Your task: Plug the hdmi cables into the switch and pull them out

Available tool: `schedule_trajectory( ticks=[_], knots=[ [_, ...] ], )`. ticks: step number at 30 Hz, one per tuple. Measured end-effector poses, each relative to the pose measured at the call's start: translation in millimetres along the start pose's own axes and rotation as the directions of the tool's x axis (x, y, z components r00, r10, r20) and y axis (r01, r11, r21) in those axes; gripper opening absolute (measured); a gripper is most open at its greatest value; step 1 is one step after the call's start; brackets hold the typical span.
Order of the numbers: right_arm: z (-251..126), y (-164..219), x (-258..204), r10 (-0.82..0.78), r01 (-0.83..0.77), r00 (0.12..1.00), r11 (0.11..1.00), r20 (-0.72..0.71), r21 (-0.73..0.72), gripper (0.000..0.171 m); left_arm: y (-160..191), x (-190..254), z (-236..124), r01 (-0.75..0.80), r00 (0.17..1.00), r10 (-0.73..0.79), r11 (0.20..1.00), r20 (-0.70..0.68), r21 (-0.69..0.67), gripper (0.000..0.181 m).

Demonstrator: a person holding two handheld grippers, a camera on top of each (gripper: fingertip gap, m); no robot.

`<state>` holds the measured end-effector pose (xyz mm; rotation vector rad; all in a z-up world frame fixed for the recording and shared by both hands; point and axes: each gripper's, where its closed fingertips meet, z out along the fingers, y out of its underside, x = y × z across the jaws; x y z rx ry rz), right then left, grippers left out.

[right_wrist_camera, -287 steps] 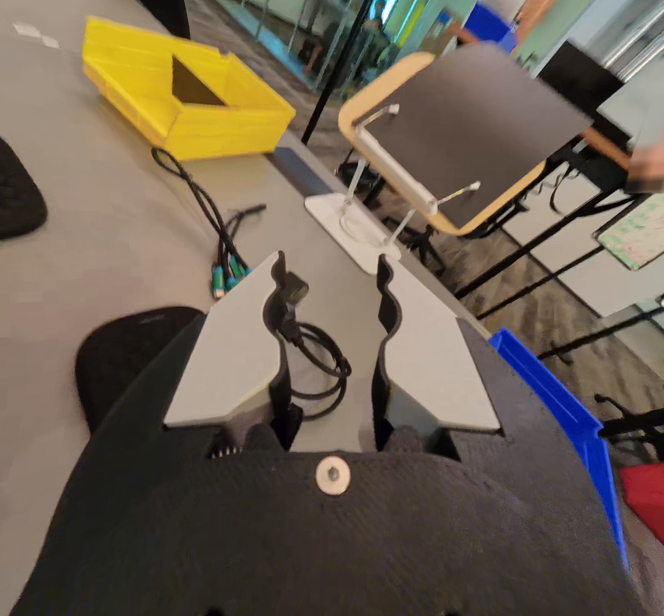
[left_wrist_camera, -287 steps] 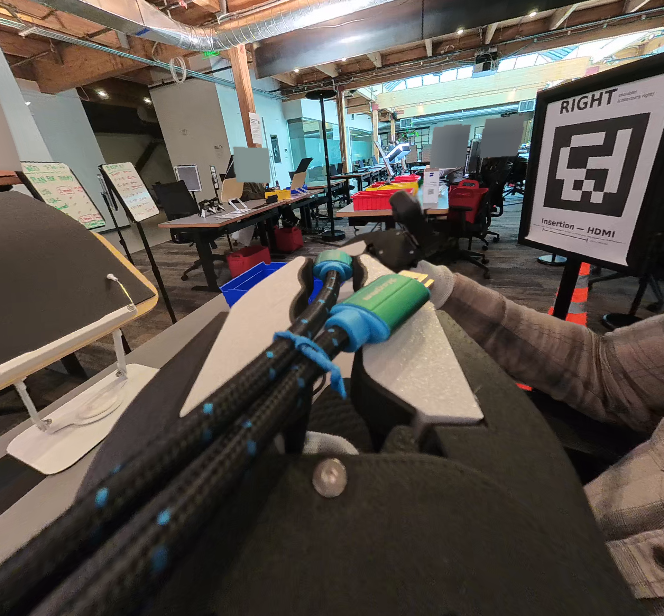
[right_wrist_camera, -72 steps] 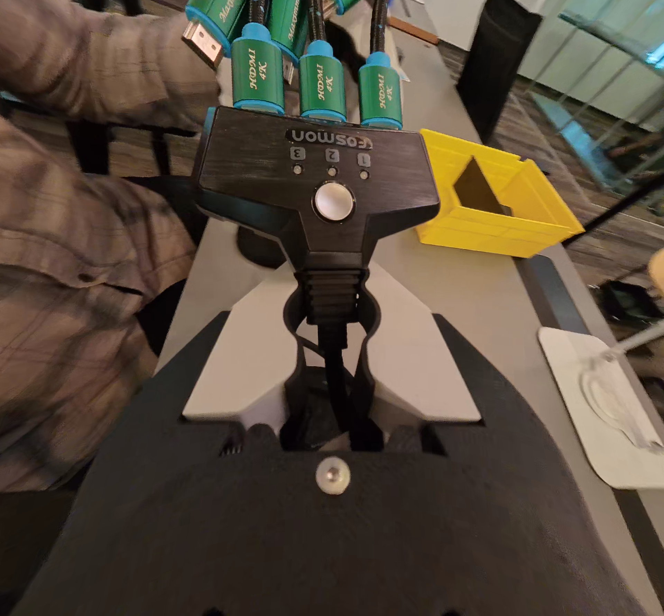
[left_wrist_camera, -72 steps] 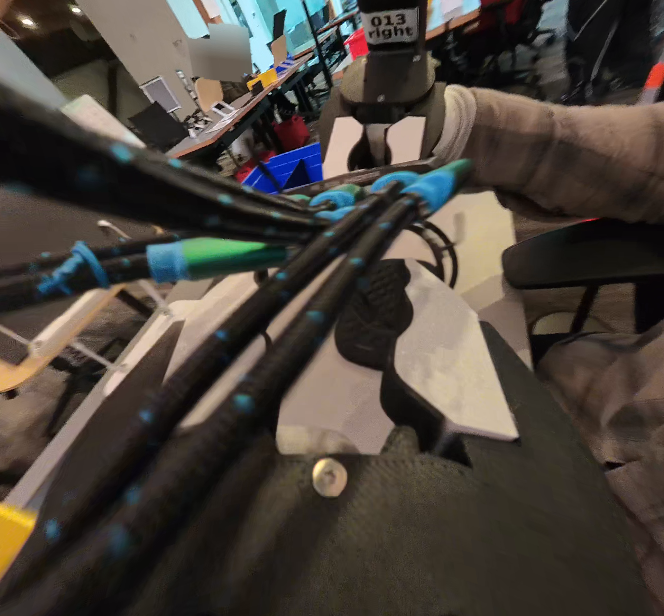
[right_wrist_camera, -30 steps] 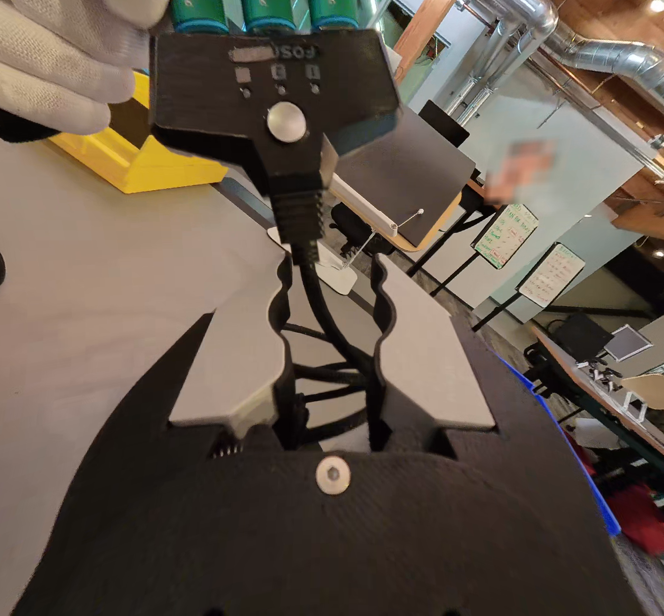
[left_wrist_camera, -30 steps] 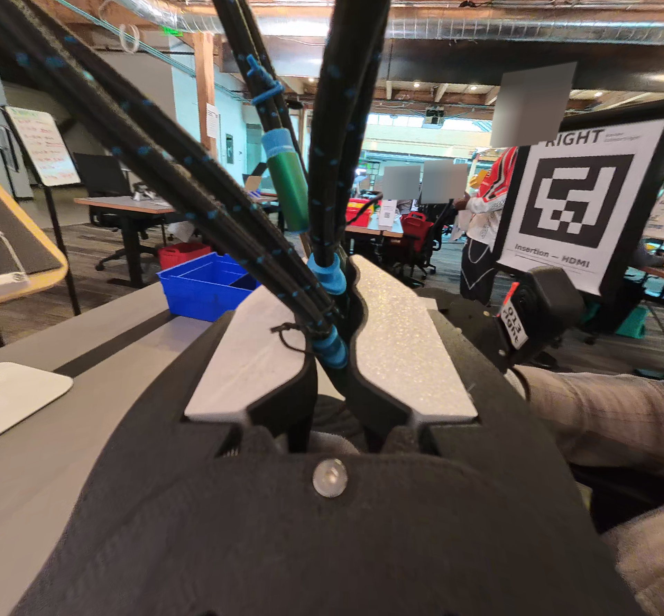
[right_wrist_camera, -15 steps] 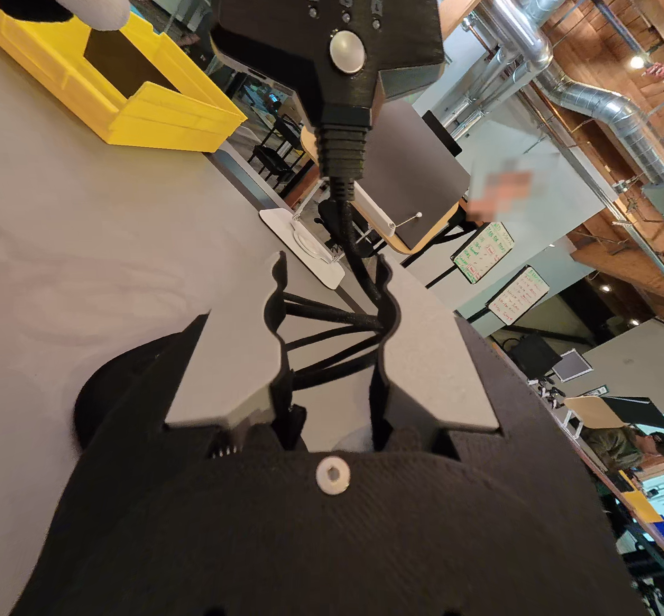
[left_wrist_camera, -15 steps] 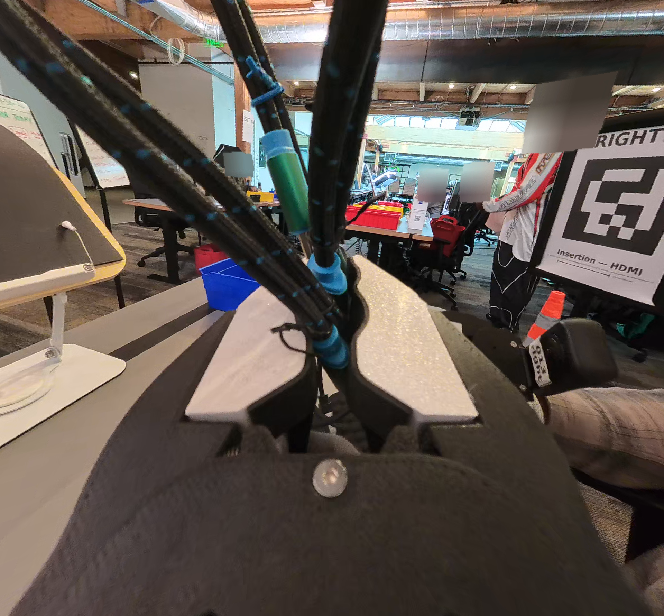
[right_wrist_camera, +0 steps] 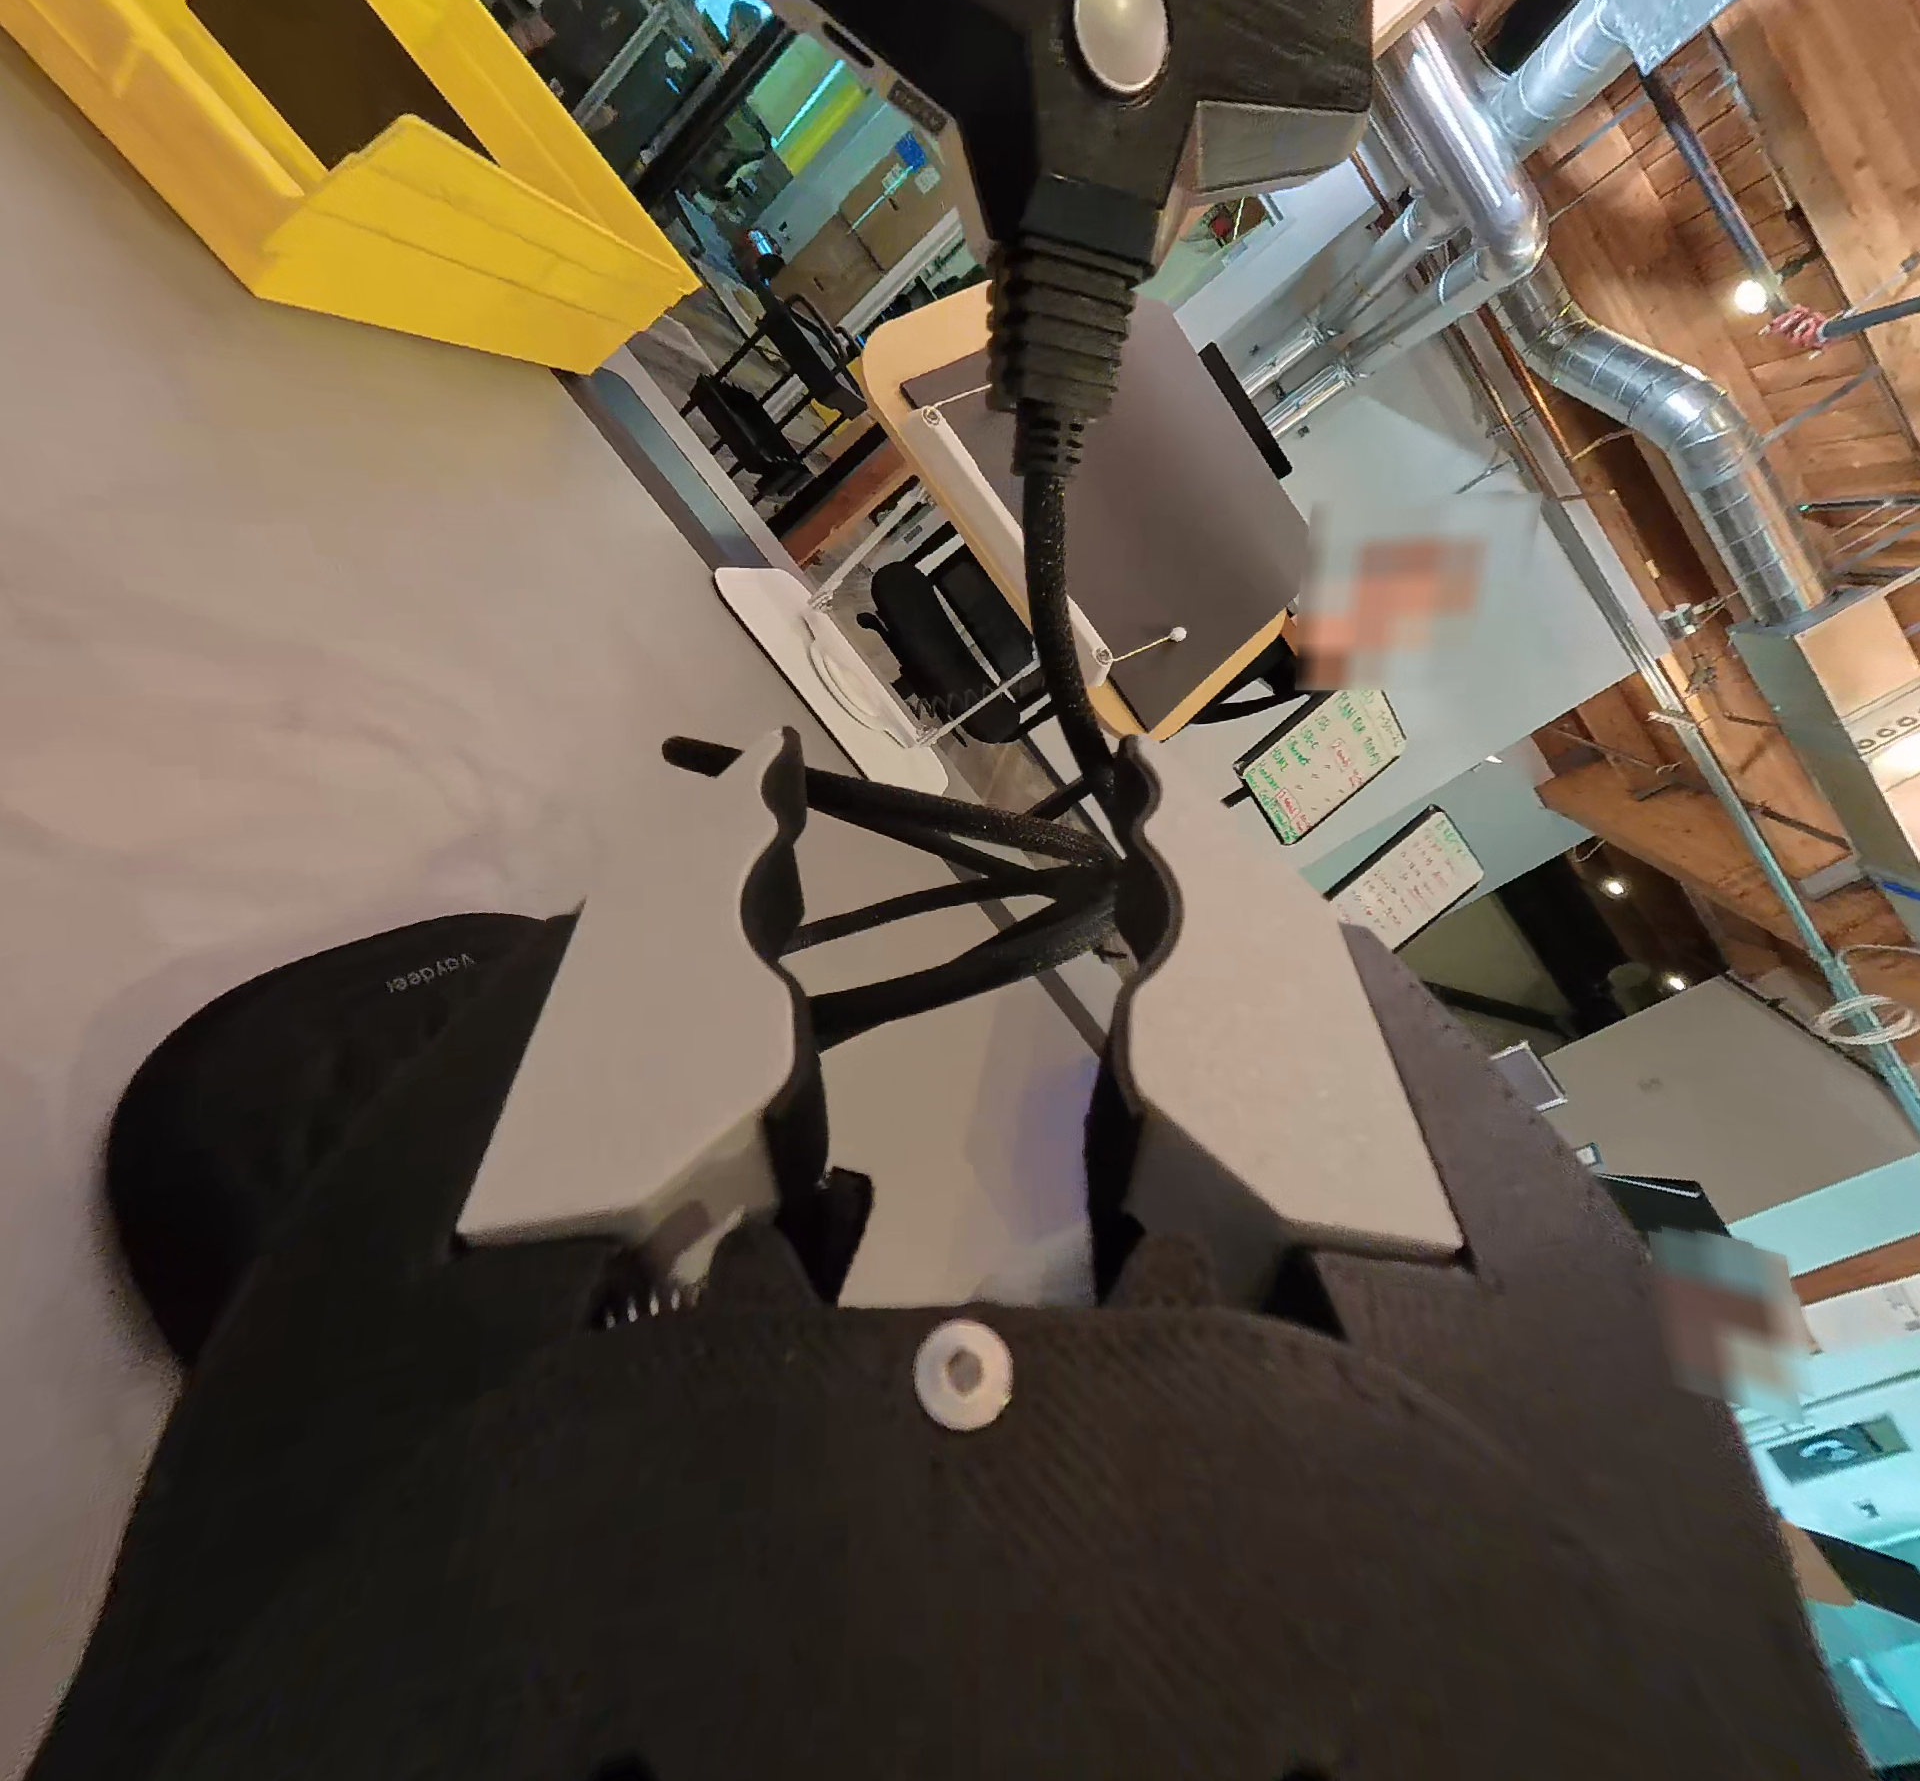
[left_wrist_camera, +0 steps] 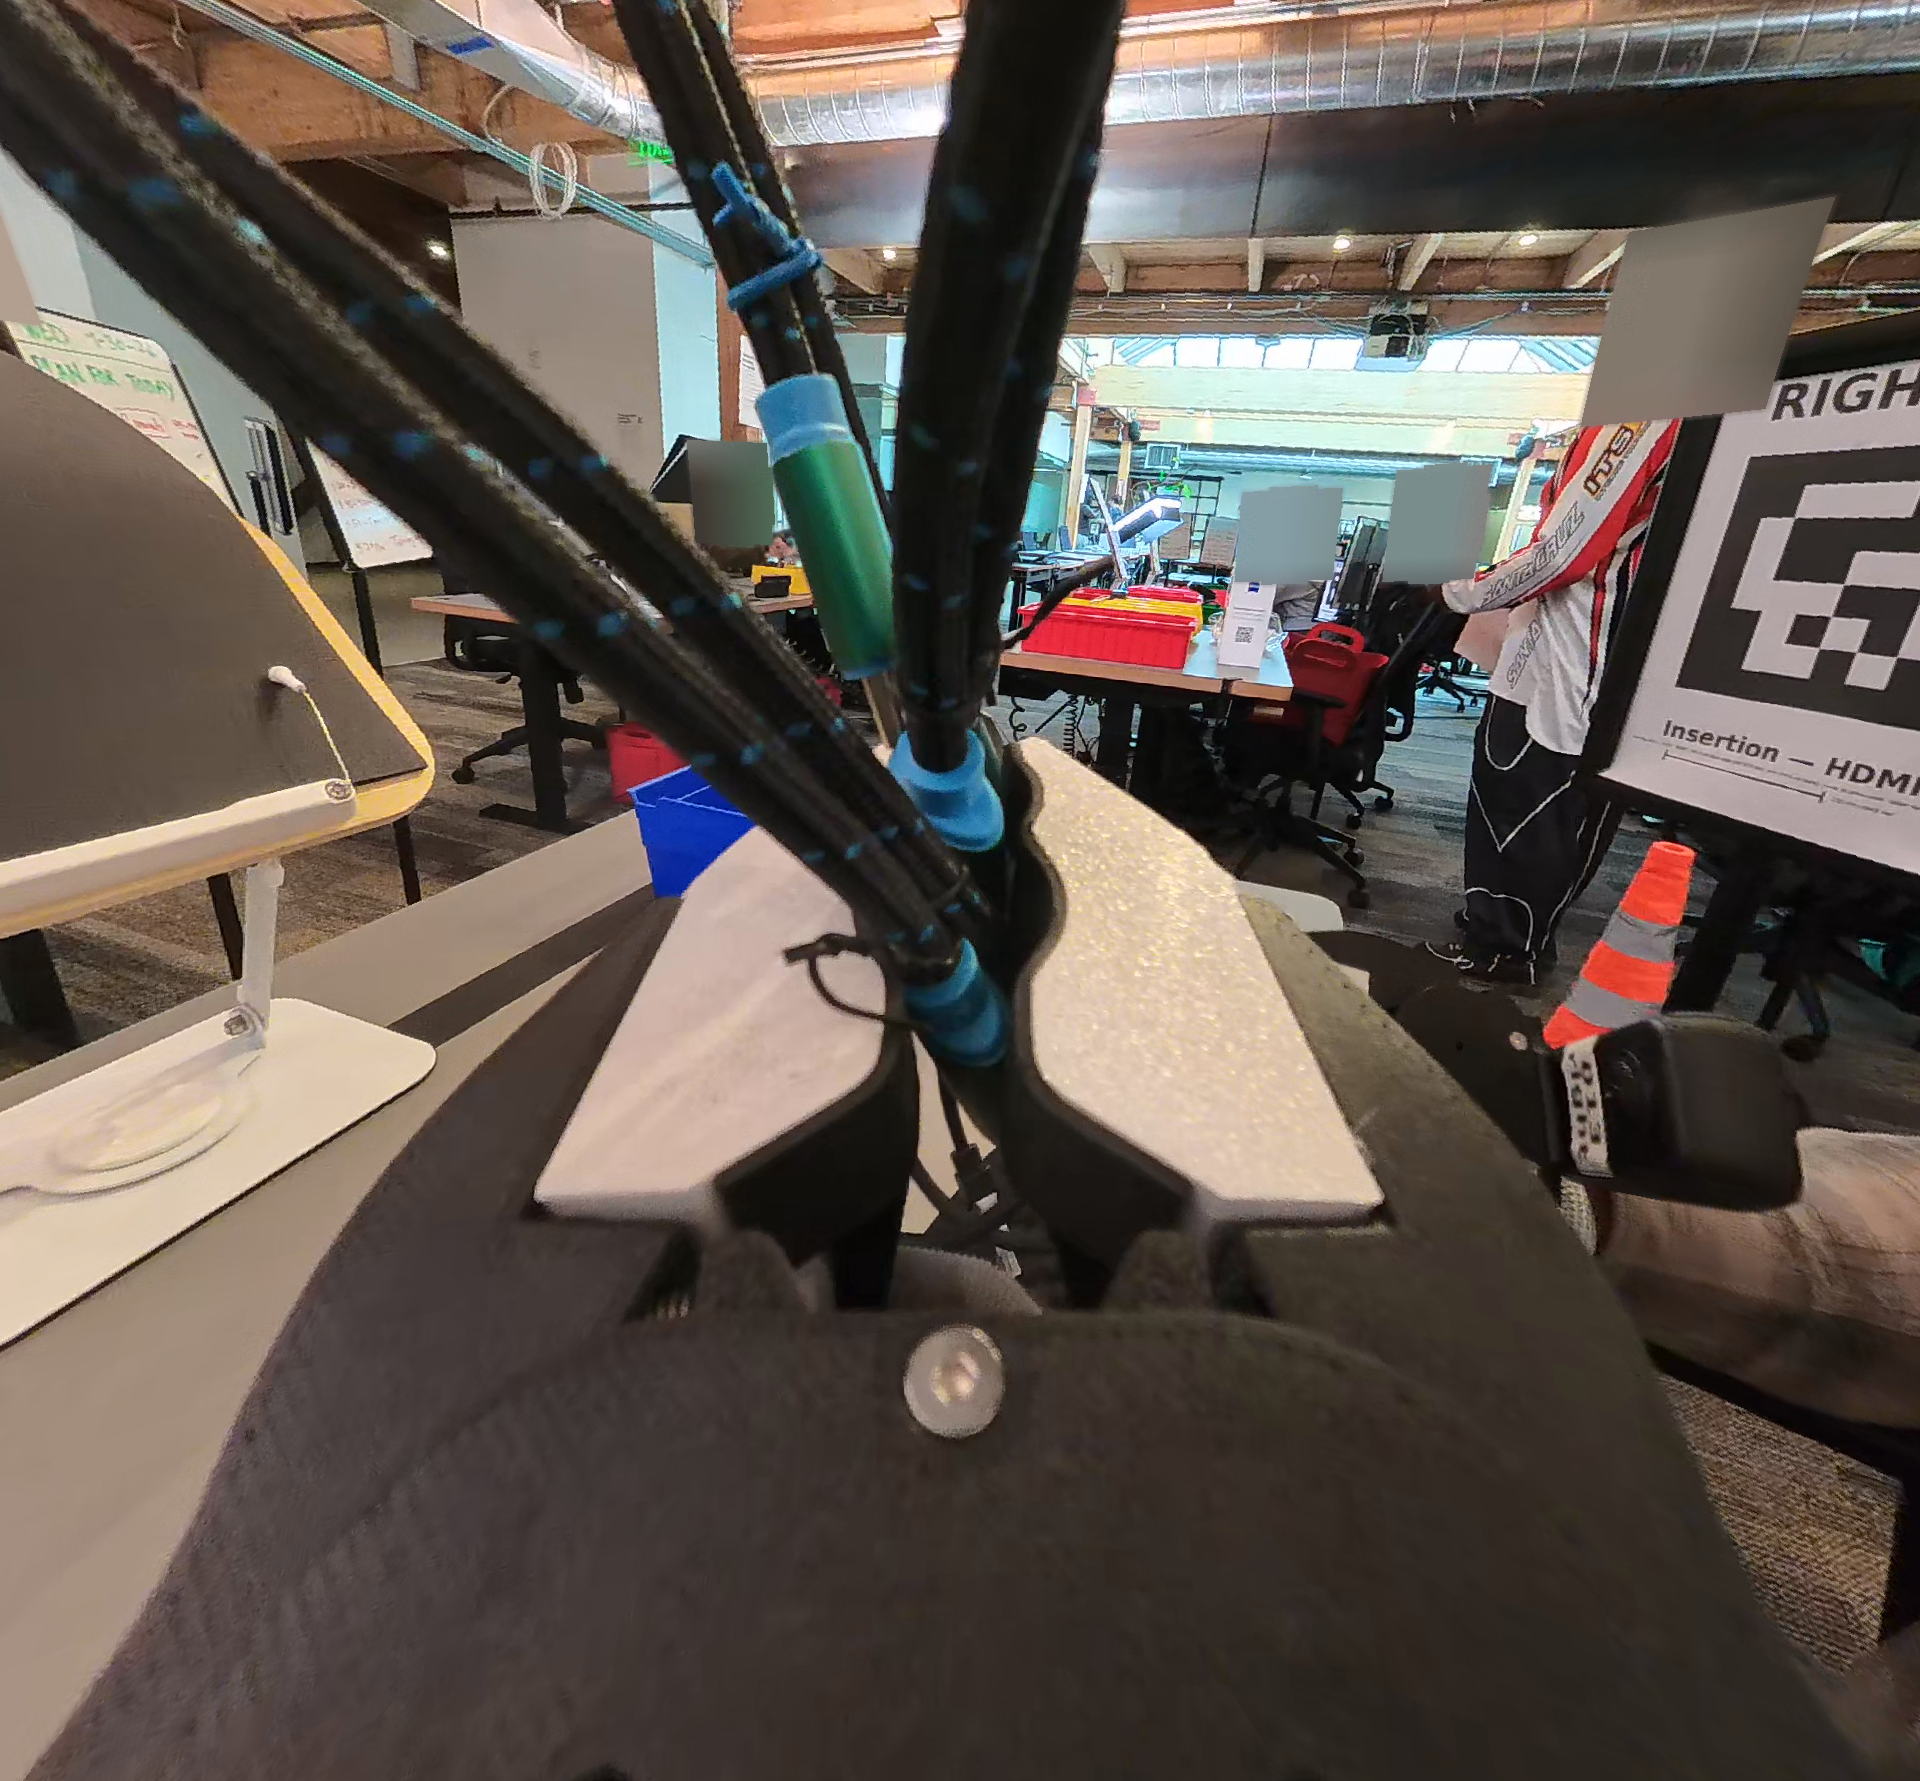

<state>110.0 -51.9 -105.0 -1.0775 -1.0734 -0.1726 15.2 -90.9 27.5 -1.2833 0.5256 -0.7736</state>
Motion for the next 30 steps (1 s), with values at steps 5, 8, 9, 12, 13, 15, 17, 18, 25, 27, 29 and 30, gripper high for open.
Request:
schedule_trajectory(
  ticks=[5, 8, 9, 12, 13, 15, 17, 18, 25, 27, 29, 30],
  knots=[
    [1, 1, -2, -0.032, 0.032, 0.999, 1.000, -0.002, -0.001, 0.058, 1, -1, 0, -0.002, 1.000, 0.002, 1.000, 0.002, -0.002, 0.014],
    [2, 2, -2, -0.049, 0.049, 0.999, 0.999, -0.004, -0.003, 0.058, 2, -2, 0, -0.003, 1.000, 0.003, 1.000, 0.003, -0.005, 0.014],
    [2, 3, -2, -0.052, 0.052, 0.999, 0.999, -0.004, -0.004, 0.058, 3, -3, 0, -0.003, 1.000, 0.003, 1.000, 0.004, -0.006, 0.014],
    [2, 4, -3, -0.055, 0.055, 0.998, 0.998, -0.002, -0.007, 0.058, 3, -4, 0, -0.008, 1.000, 0.008, 1.000, 0.010, -0.009, 0.014],
    [2, 4, -4, -0.059, 0.059, 0.998, 0.998, -0.001, -0.007, 0.058, 3, -5, 0, -0.010, 1.000, 0.010, 1.000, 0.011, -0.011, 0.014],
    [3, 4, -5, -0.060, 0.060, 0.998, 0.998, 0.004, -0.008, 0.059, 4, -6, -1, -0.015, 1.000, 0.015, 1.000, 0.015, -0.014, 0.014],
    [3, 4, -7, -0.062, 0.062, 0.998, 0.998, 0.008, -0.009, 0.059, 3, -7, -1, -0.022, 1.000, 0.022, 1.000, 0.020, -0.016, 0.014],
    [3, 4, -8, -0.063, 0.063, 0.998, 0.998, 0.011, -0.010, 0.059, 3, -8, -2, -0.026, 0.999, 0.026, 1.000, 0.022, -0.017, 0.014],
    [5, 6, -14, -0.101, 0.102, 0.994, 0.995, 0.028, -0.024, 0.058, 2, -8, -3, -0.040, 0.999, 0.040, 0.999, 0.024, -0.020, 0.014],
    [6, 6, -15, -0.104, 0.105, 0.994, 0.994, 0.032, -0.027, 0.058, 1, -8, -4, -0.042, 0.999, 0.042, 0.999, 0.027, -0.019, 0.014],
    [7, 6, -16, -0.105, 0.105, 0.994, 0.994, 0.032, -0.026, 0.058, 1, -9, -5, -0.044, 0.999, 0.045, 0.999, 0.029, -0.019, 0.014],
    [7, 6, -16, -0.105, 0.105, 0.994, 0.994, 0.032, -0.025, 0.058, 1, -9, -5, -0.044, 0.999, 0.045, 0.999, 0.030, -0.018, 0.014]
  ],
)
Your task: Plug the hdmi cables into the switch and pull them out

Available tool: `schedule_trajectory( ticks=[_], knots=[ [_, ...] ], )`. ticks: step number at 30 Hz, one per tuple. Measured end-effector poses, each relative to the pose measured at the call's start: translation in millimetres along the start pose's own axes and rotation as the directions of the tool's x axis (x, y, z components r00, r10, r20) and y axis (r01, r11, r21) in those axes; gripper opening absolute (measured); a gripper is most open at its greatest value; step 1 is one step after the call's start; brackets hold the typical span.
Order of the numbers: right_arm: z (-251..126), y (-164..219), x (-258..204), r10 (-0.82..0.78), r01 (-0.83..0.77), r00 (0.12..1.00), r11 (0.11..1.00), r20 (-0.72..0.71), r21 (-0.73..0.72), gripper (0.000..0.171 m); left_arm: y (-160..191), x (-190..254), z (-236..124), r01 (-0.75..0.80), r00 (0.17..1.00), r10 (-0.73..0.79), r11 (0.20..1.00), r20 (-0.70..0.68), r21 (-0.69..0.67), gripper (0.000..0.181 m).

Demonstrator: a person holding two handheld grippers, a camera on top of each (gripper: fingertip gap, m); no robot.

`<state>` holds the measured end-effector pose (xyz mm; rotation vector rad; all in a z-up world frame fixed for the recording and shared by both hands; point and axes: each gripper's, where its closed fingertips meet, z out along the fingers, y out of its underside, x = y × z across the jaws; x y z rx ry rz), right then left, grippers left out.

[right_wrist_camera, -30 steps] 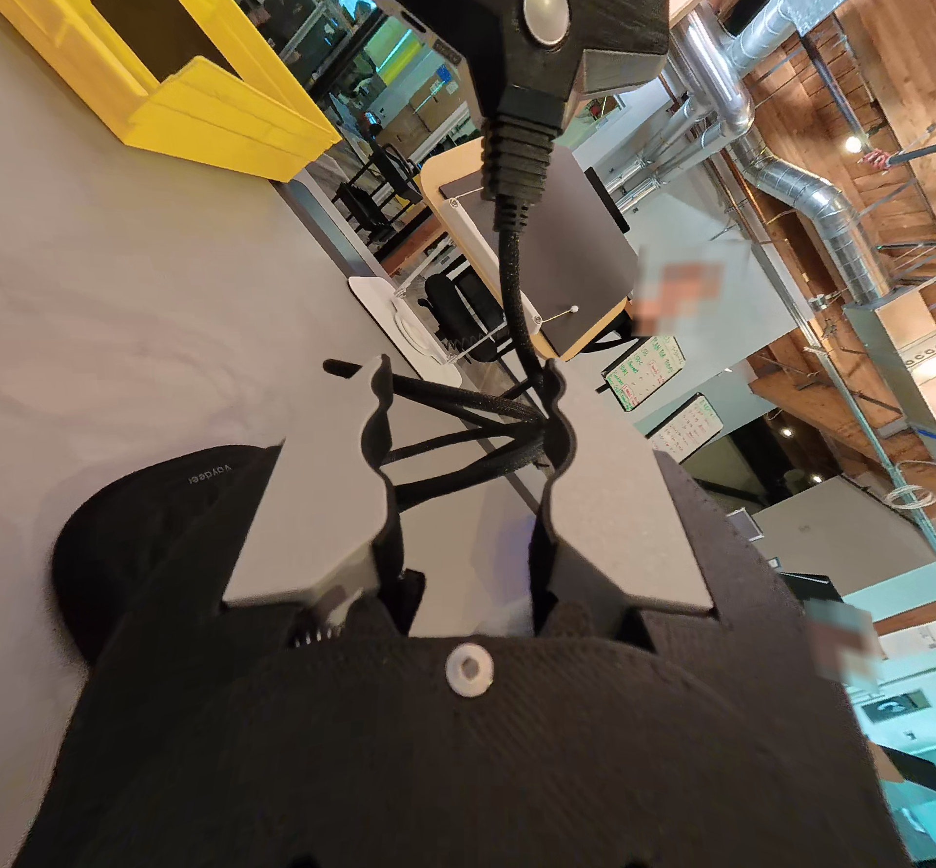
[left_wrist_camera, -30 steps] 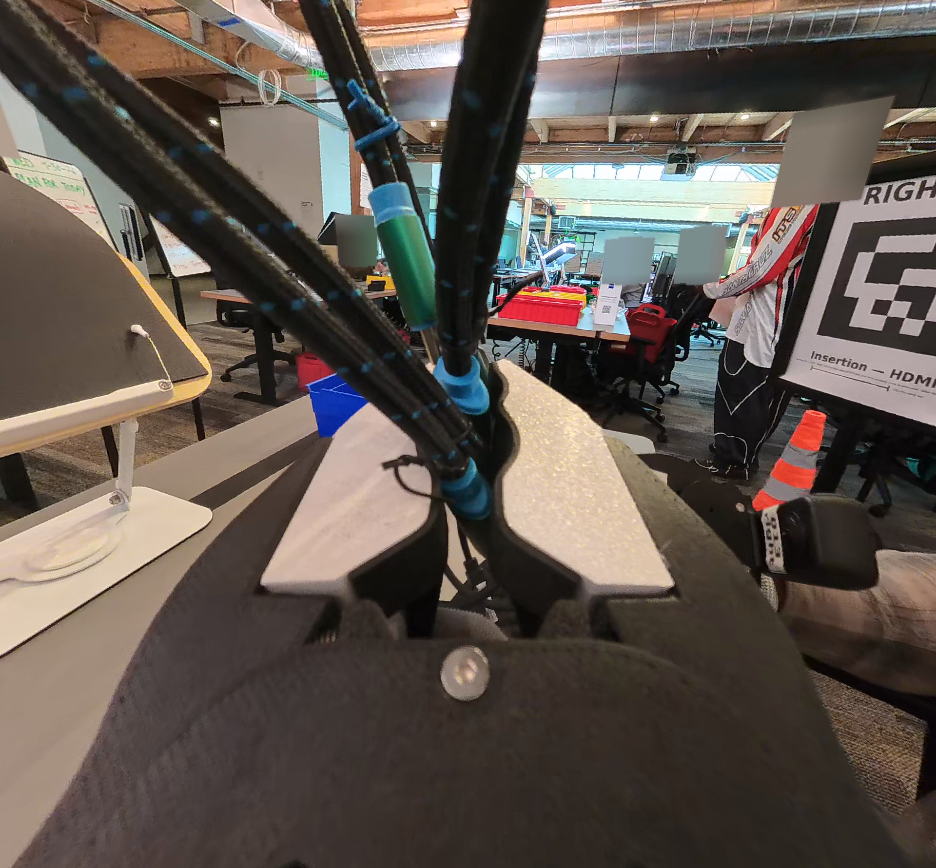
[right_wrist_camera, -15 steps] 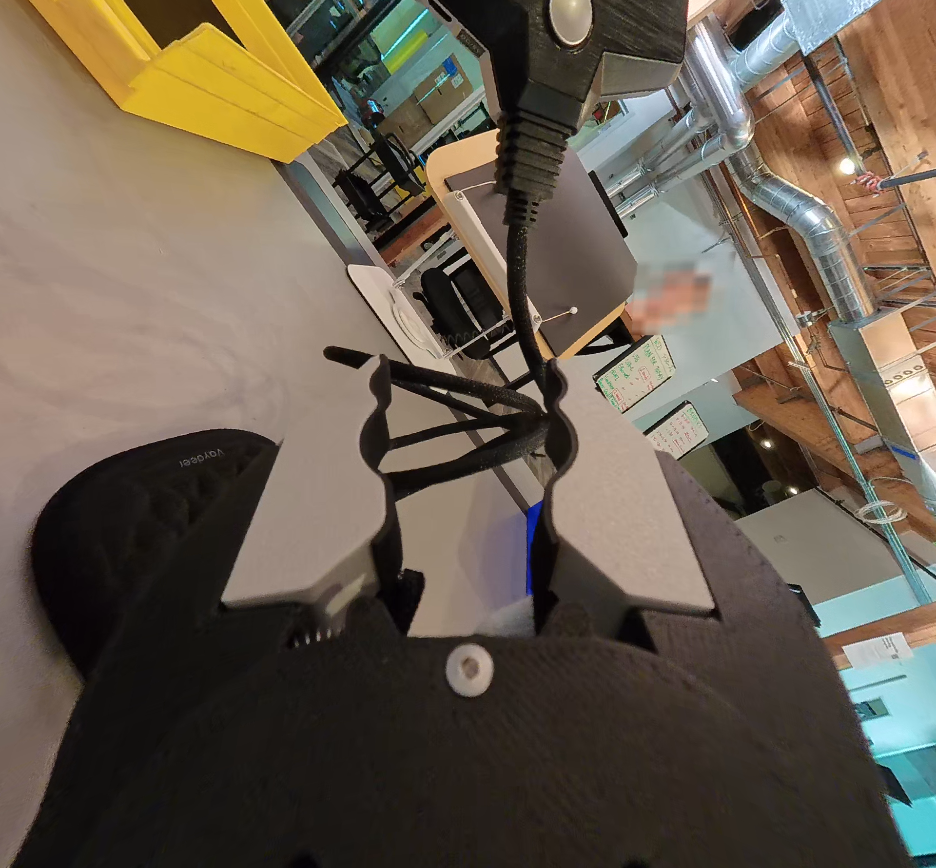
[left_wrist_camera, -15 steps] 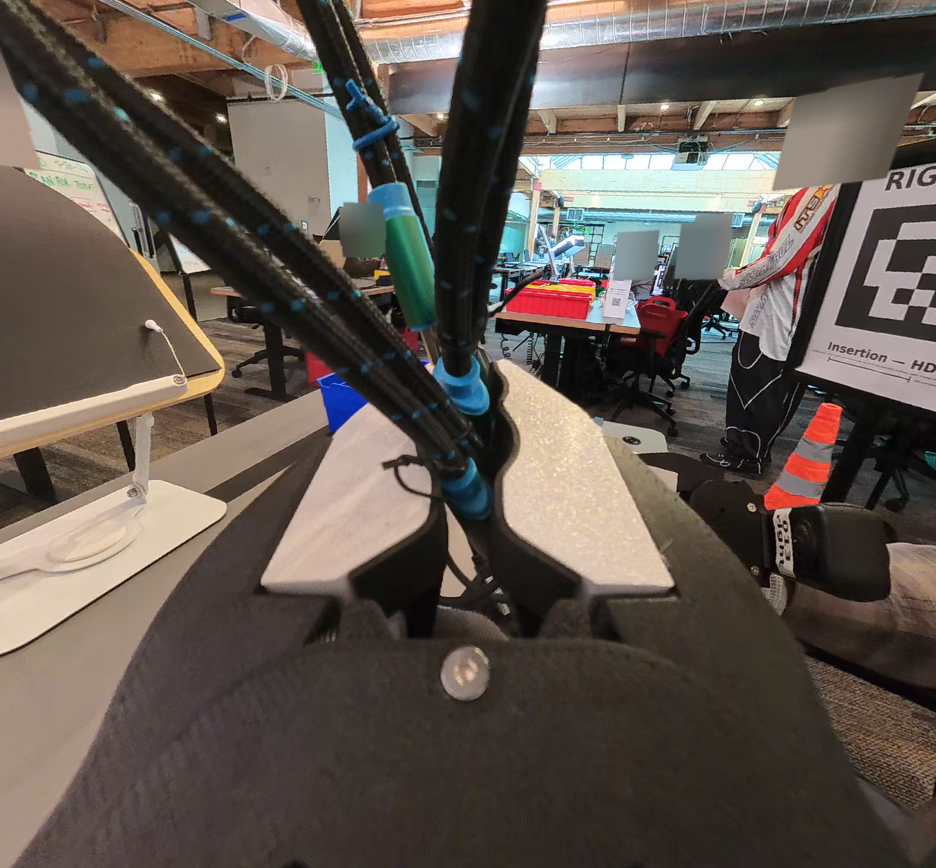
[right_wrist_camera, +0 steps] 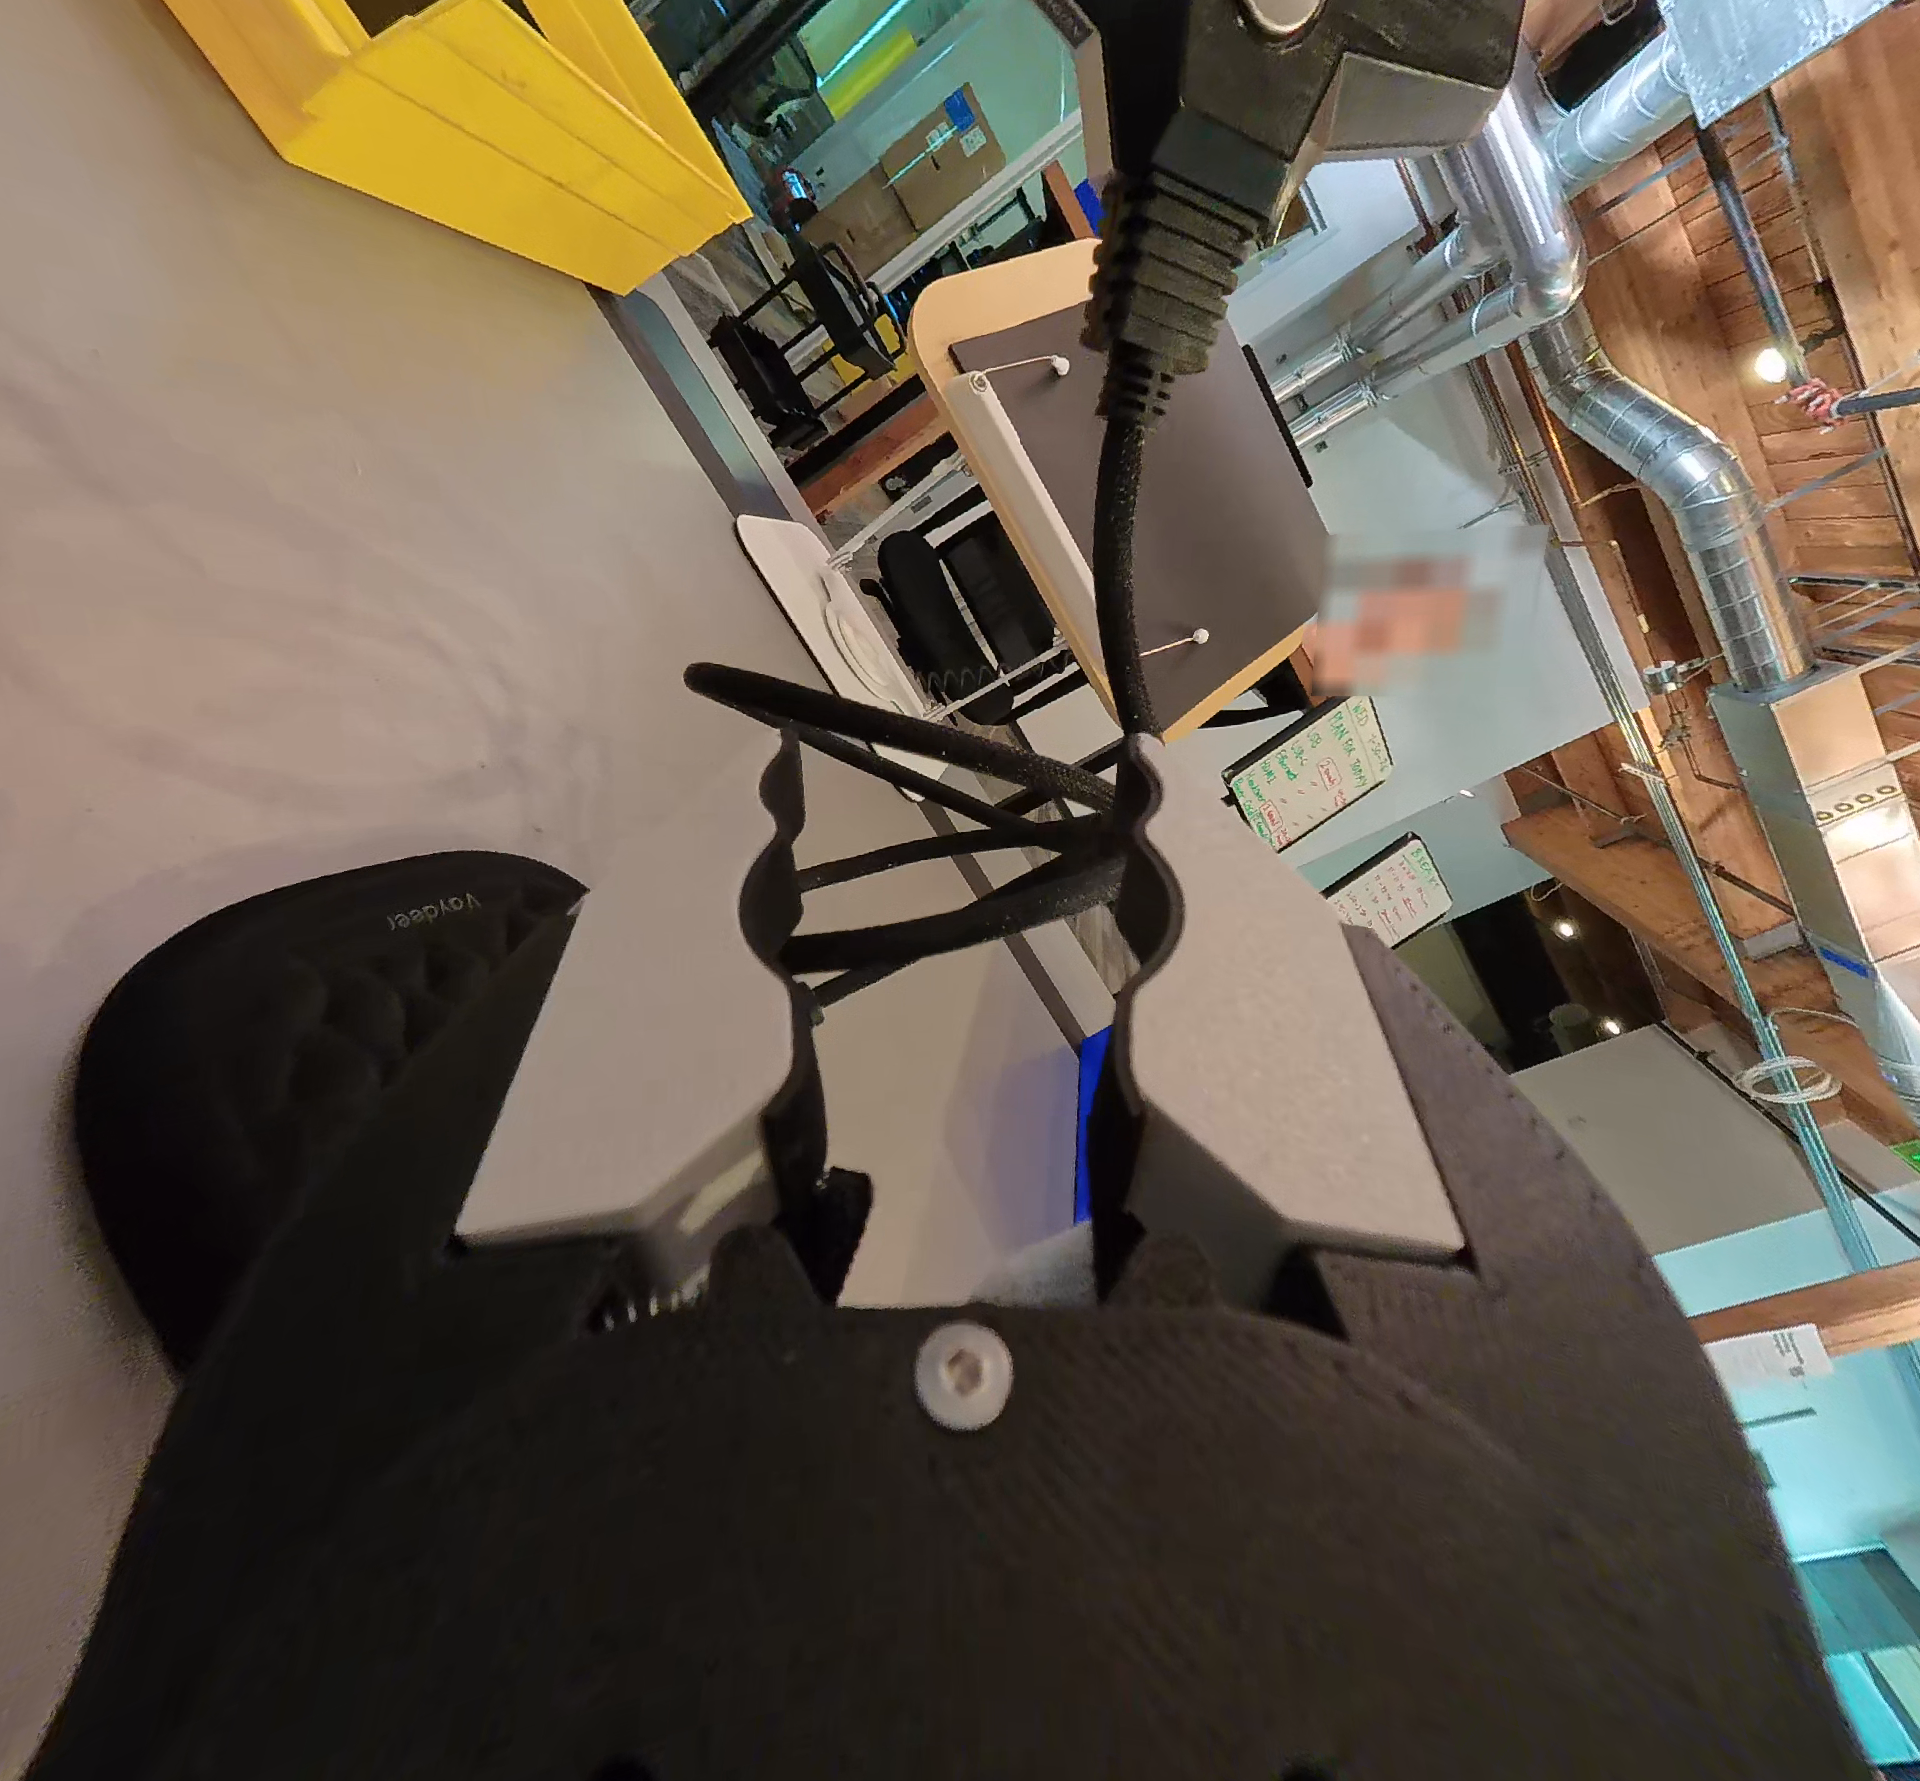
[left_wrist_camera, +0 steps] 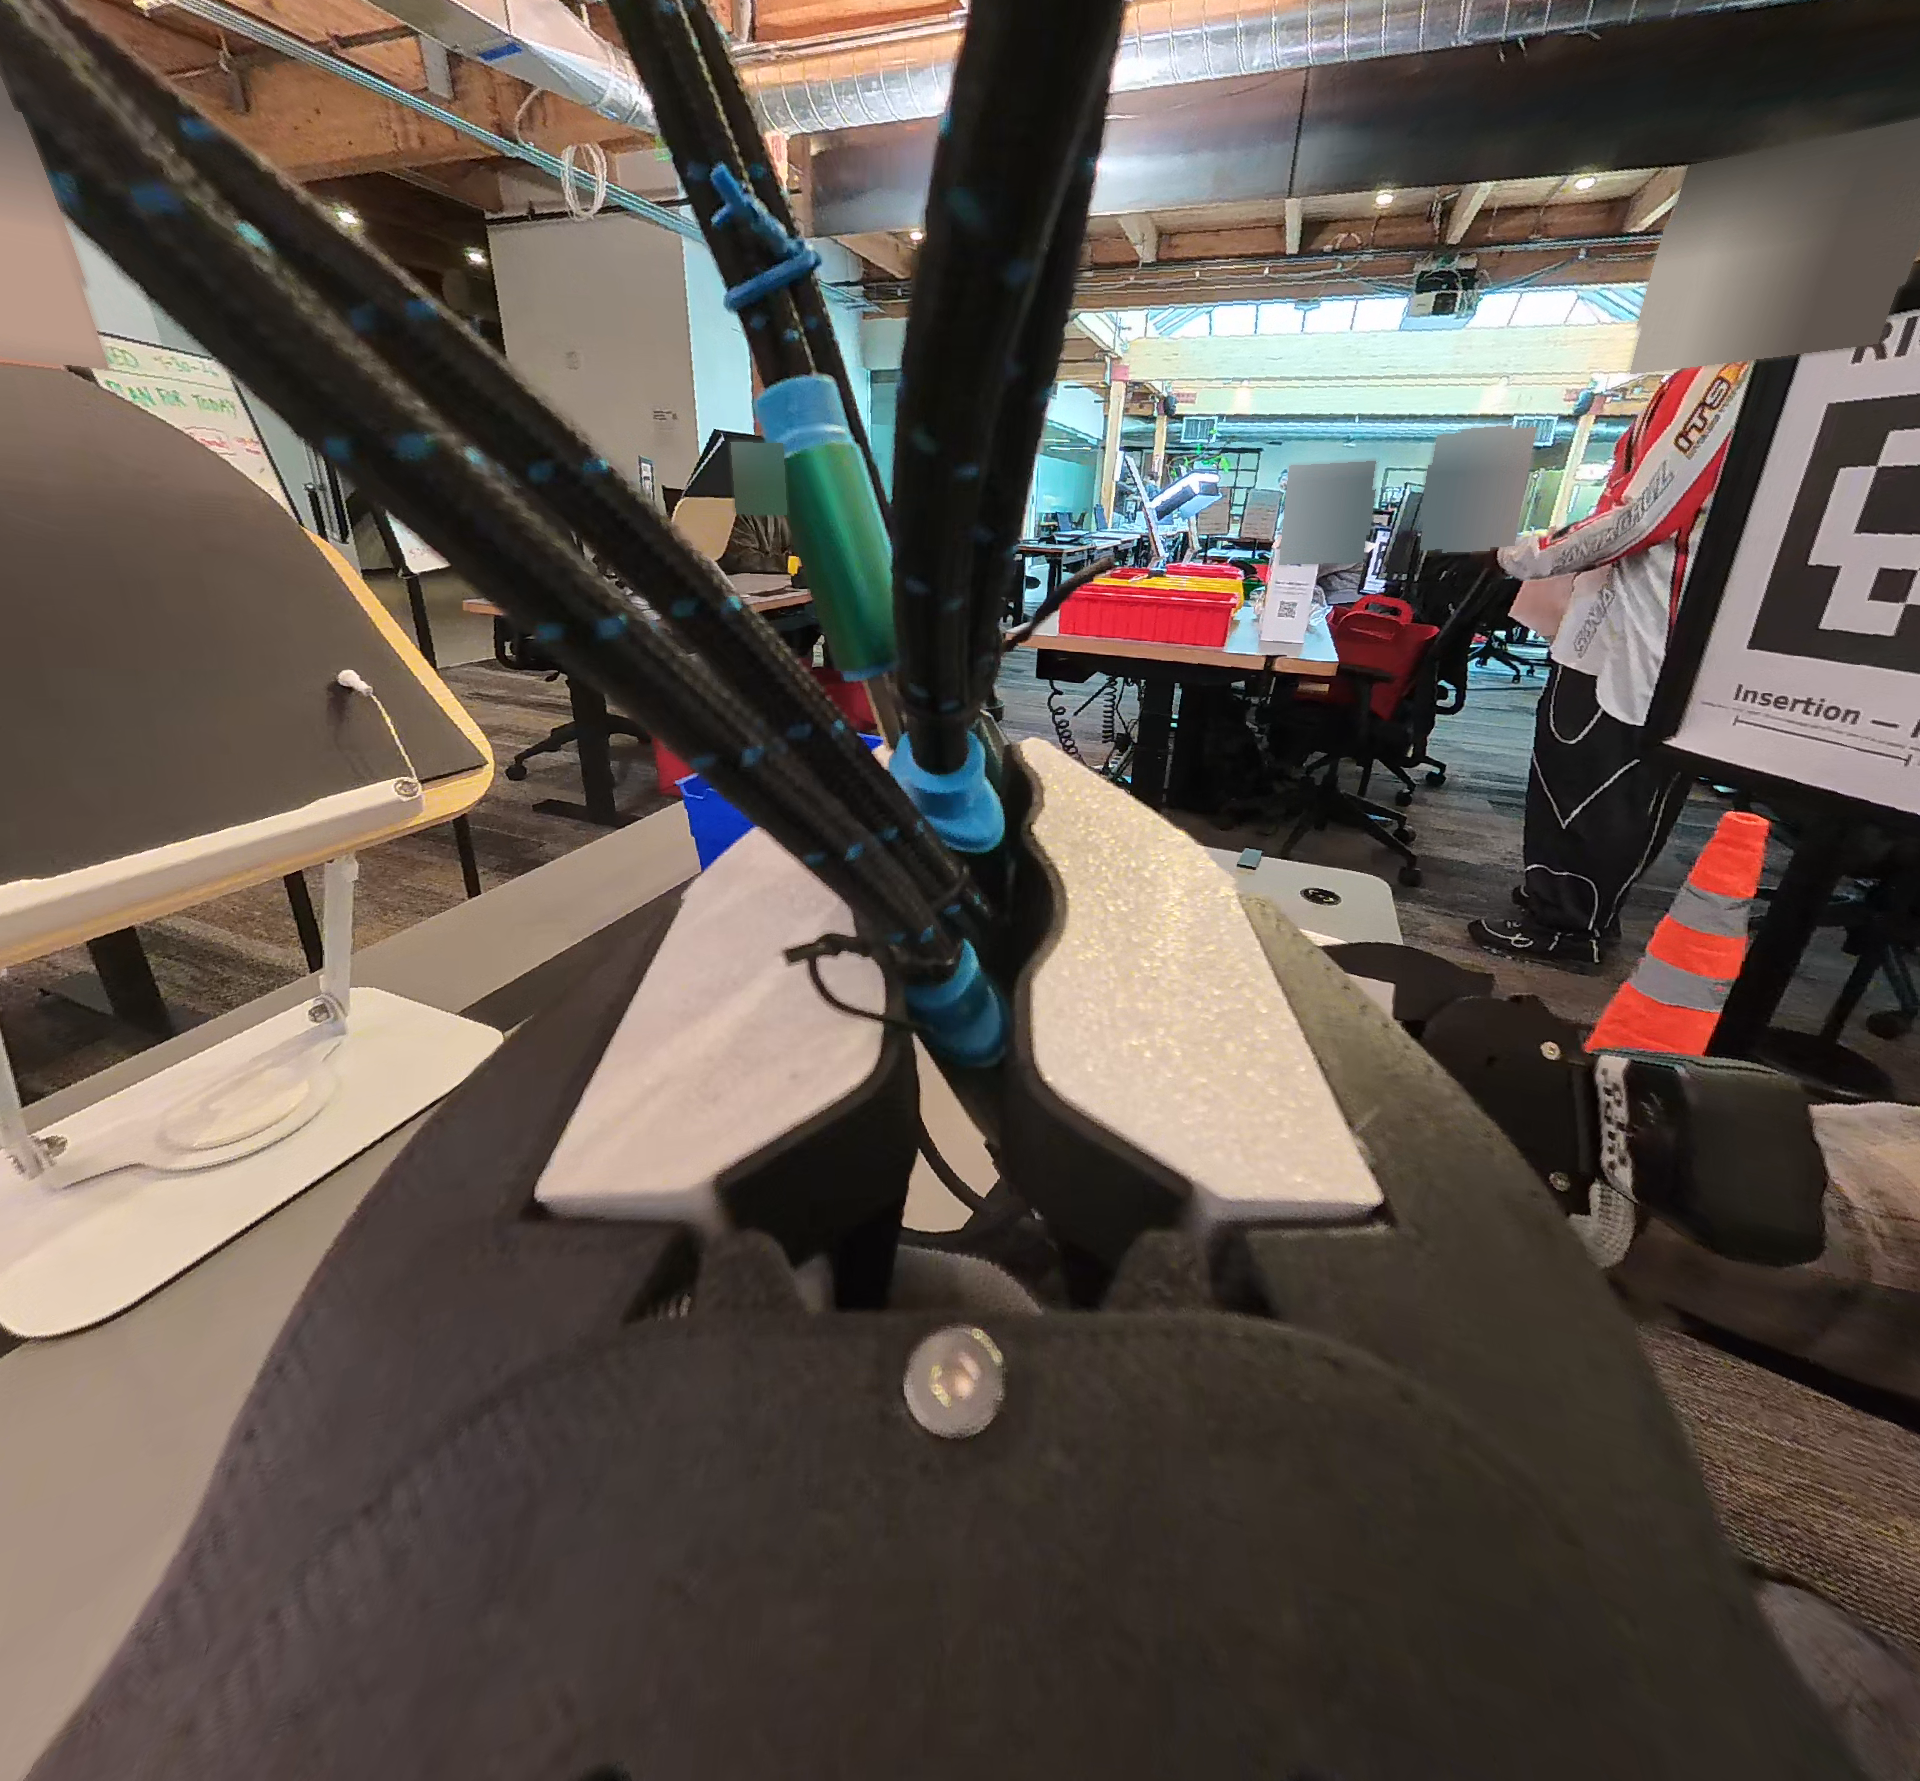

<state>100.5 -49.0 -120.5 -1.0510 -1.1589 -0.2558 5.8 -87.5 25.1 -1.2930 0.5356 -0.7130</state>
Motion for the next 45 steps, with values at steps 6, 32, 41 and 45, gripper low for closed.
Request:
schedule_trajectory(
  ticks=[6, 32, 41, 45],
  knots=[
    [4, -2, -5, 0.004, -0.004, 1.000, 1.000, 0.020, -0.001, 0.057, -2, 0, 0, 0.003, 1.000, -0.003, 1.000, 0.006, 0.003, 0.014],
    [10, -5, -16, -0.007, 0.007, 0.997, 1.000, 0.071, -0.001, 0.055, 18, -10, -1, -0.001, 0.999, 0.002, 0.999, 0.038, -0.041, 0.014],
    [10, -4, -17, -0.007, 0.007, 0.997, 1.000, 0.076, -0.003, 0.055, 30, -22, -1, 0.046, 0.997, -0.043, 0.998, 0.063, -0.042, 0.014],
    [10, -4, -17, -0.007, 0.007, 0.997, 1.000, 0.078, -0.004, 0.055, 34, -26, -2, 0.063, 0.996, -0.060, 0.997, 0.069, -0.043, 0.014]
  ],
)
